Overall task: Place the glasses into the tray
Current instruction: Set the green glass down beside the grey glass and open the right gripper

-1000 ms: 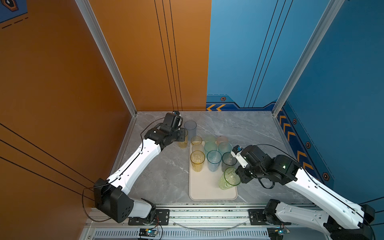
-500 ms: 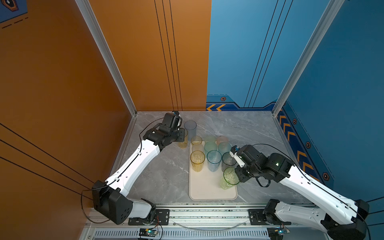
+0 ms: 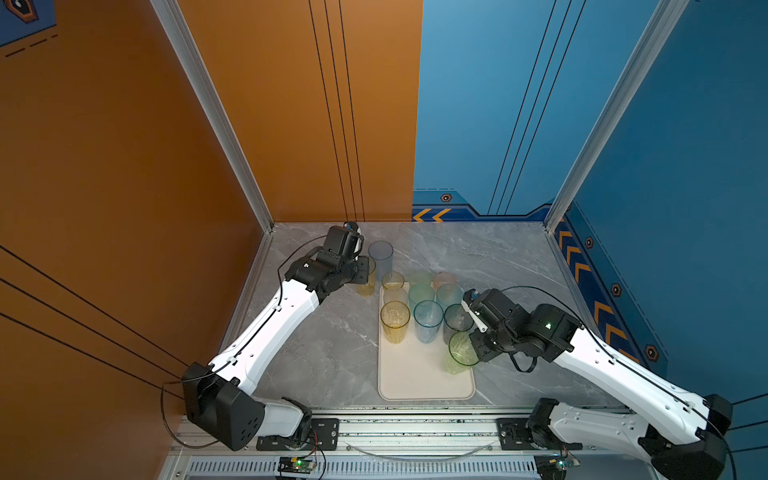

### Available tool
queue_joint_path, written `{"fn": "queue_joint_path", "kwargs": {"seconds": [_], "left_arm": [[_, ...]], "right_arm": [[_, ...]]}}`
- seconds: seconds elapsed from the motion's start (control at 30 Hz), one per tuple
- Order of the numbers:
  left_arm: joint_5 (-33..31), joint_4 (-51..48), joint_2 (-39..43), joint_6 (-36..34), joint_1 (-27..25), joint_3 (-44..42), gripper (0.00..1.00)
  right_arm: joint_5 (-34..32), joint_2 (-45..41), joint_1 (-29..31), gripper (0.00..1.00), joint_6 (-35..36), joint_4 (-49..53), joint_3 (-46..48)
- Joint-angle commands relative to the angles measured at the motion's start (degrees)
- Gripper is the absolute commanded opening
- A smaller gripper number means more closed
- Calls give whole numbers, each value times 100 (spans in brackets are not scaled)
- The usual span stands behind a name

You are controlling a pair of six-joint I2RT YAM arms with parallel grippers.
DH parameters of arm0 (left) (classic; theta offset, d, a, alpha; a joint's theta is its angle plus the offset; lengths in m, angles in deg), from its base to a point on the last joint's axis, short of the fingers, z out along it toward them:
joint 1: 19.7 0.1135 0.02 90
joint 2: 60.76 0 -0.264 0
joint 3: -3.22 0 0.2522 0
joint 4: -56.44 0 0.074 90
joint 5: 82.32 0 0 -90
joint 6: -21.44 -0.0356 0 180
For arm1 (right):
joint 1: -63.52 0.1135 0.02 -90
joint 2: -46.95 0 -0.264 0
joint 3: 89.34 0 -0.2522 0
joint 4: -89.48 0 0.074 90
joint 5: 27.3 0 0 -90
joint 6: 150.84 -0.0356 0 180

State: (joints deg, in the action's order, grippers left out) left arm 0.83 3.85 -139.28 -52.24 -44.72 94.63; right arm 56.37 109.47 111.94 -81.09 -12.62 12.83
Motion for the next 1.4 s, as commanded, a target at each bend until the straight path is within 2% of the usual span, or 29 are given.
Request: {"fn": "queue_joint_path", "kwargs": {"seconds": [0.0, 0.77, 1.37], "left_arm": [[-27, -125, 100, -76, 49, -74, 19], [0, -125, 39, -94, 52, -91, 19], [52, -134, -44, -102, 58, -83, 19]], "right_arm": [[-322, 9, 16, 0, -289, 157, 61], [-590, 166, 130, 0, -654, -37, 494], [-483, 287, 89, 0, -700, -402, 737]]}}
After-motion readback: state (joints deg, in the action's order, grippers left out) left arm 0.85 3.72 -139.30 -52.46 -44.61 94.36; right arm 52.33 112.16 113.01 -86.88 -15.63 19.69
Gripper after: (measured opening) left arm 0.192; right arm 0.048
